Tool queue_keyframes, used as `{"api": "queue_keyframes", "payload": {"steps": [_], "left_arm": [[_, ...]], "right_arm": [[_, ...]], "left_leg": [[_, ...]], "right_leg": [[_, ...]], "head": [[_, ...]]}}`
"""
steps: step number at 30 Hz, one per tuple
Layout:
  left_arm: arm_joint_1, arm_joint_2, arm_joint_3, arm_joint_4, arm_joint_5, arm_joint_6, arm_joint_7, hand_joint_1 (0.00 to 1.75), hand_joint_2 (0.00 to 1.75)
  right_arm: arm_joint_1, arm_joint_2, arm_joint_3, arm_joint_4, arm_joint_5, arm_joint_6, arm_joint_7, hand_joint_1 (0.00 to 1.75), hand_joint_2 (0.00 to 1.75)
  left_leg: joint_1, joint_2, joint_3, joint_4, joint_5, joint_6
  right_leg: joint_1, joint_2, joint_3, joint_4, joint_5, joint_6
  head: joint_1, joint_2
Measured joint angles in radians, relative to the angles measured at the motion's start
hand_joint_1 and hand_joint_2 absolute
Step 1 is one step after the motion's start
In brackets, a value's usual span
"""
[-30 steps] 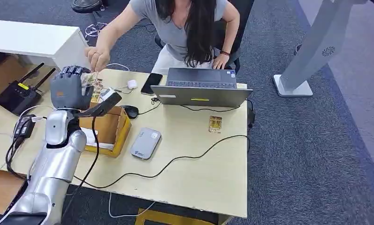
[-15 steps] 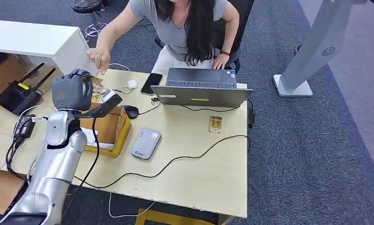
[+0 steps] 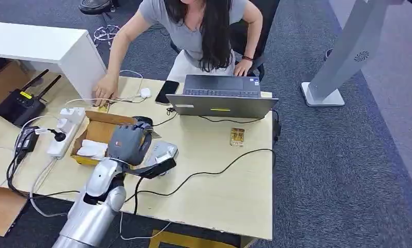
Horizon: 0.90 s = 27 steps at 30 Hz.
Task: Pass the card to the sensor for recognition and then transmit it.
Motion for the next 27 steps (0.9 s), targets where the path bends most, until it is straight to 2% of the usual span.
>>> {"api": "queue_keyframes", "payload": {"steps": [3, 7, 11, 20, 27], "left_arm": [[0.004, 0.0, -0.017, 0.0, -0.003, -0.038, 0.024, 1.75, 1.75], [0.002, 0.0, -0.032, 0.016, -0.017, -0.14, 0.09, 1.75, 1.75], [-0.011, 0.0, -0.045, 0.061, -0.022, -0.194, 0.139, 1.75, 1.75], [-0.032, 0.001, -0.047, 0.153, -0.015, -0.227, 0.178, 1.75, 1.75], [-0.057, 0.0, -0.047, 0.19, -0.008, -0.209, 0.178, 1.75, 1.75]], "right_arm": [[0.0, 0.003, -0.003, 0.0, 0.0, 0.001, -0.001, 0.0, 1.75], [0.0, 0.006, -0.006, 0.0, 0.005, 0.001, 0.003, 0.0, 1.75], [0.0, 0.008, -0.008, 0.0, 0.011, 0.001, 0.011, 0.0, 1.75], [0.0, 0.011, -0.014, 0.0, 0.022, 0.011, 0.013, 0.0, 1.75], [0.0, 0.014, -0.014, 0.0, 0.029, 0.013, 0.013, 0.0, 1.75]], "left_leg": [[0.0, 0.0, 0.0, 0.0, 0.0, 0.0], [0.001, 0.0, 0.0, 0.0, 0.001, 0.0], [0.0, 0.0, 0.0, 0.0, 0.001, 0.0], [0.0, 0.0, 0.0, 0.0, 0.0, 0.0], [0.001, 0.0, 0.0, 0.0, 0.001, 0.0]], "right_leg": [[0.0, 0.0, 0.0, 0.0, 0.0, 0.0], [0.001, 0.0, 0.0, 0.0, 0.0, 0.0], [0.001, 0.0, 0.0, 0.0, 0.0, 0.0], [0.001, 0.0, 0.0, 0.0, 0.0, 0.0], [0.001, 0.0, 0.0, 0.0, 0.0, 0.0]], "head": [[0.0, 0.0], [0.0, 0.0], [0.0, 0.0], [0.0, 0.0], [0.0, 0.0]]}}
